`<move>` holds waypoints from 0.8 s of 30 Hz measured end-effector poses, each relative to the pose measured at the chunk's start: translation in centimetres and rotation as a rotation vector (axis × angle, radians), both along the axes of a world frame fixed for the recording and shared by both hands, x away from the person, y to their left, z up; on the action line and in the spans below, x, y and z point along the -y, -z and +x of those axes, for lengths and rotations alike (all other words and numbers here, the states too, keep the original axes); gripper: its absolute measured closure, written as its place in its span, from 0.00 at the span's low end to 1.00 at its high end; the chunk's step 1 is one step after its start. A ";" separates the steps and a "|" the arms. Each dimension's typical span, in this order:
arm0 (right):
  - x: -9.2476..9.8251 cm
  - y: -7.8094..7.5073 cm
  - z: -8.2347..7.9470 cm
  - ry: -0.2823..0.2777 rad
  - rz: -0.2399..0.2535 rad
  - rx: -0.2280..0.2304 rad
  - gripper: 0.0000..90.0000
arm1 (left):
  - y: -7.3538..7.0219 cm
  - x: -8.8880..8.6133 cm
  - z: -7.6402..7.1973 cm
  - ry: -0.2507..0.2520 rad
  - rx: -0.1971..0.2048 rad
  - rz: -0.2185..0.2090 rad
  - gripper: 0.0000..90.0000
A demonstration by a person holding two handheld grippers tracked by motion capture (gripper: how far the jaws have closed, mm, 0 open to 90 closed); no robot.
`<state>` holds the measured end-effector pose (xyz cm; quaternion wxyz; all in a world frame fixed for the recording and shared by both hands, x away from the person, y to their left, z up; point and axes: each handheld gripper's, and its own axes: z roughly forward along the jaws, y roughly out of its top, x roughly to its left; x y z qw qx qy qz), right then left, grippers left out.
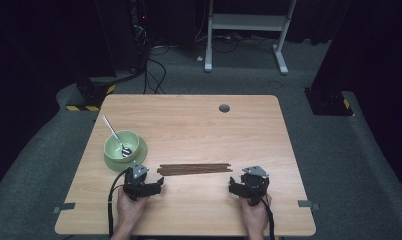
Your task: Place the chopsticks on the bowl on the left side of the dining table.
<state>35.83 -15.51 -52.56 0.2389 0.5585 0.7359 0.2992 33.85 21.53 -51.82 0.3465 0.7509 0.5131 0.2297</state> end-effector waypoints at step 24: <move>-0.1 0.0 -0.1 0.006 0.001 0.002 0.14 | -1.6 1.5 0.9 0.101 0.014 -0.077 0.17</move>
